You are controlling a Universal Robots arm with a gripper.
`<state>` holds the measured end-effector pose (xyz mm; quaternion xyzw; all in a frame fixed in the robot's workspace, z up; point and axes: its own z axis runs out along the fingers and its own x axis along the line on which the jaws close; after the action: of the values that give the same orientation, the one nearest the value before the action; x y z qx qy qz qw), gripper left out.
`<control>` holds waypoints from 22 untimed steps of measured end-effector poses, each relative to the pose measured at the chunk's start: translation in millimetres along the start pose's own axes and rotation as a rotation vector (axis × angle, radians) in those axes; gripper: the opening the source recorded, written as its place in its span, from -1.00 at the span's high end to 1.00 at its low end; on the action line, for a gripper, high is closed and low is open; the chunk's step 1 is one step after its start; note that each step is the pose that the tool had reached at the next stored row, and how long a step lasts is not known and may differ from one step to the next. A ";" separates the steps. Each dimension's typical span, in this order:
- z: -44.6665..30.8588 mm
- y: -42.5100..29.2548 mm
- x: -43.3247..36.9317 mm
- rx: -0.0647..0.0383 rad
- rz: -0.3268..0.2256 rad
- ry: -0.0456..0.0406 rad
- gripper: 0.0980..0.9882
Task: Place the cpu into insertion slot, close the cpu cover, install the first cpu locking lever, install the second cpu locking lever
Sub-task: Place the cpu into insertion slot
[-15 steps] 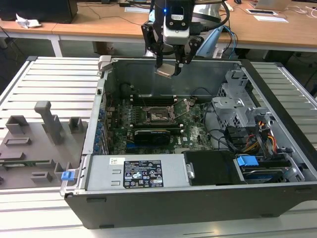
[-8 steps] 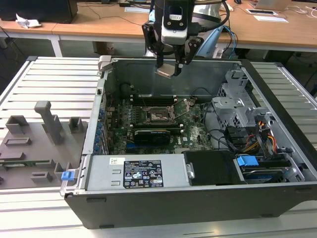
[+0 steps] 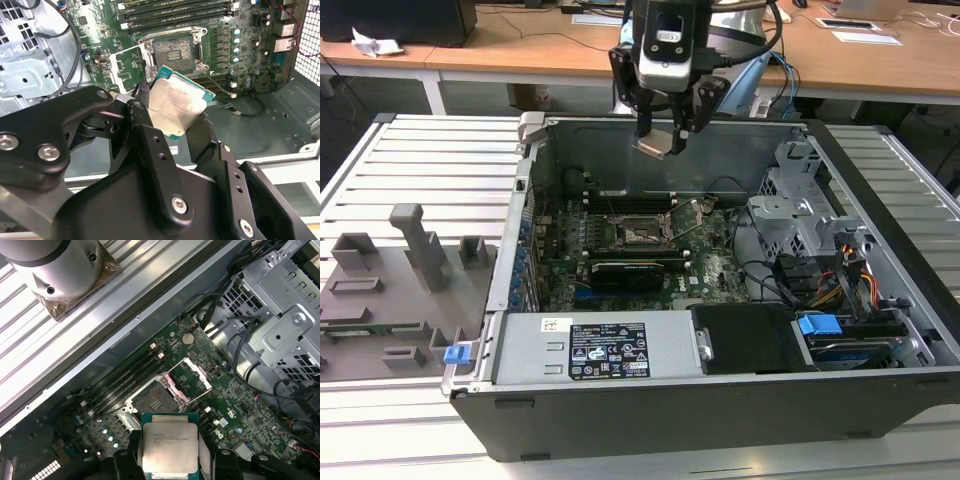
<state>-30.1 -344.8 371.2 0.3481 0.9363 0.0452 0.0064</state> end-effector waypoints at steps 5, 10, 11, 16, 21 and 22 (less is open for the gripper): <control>1.0 -0.1 0.0 0.000 0.041 -0.0025 0.01; 2.0 -0.2 0.0 0.000 0.093 -0.0061 0.01; 2.4 -0.2 -0.1 0.000 0.103 -0.0063 0.01; 4.0 -0.4 -0.1 0.001 0.110 -0.0064 0.01; 5.7 -0.6 -0.1 0.003 0.112 -0.0056 0.01; 5.8 -0.5 -0.1 0.003 0.113 -0.0058 0.01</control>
<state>-30.1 -344.9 365.3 0.4007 0.9152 0.0429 0.0060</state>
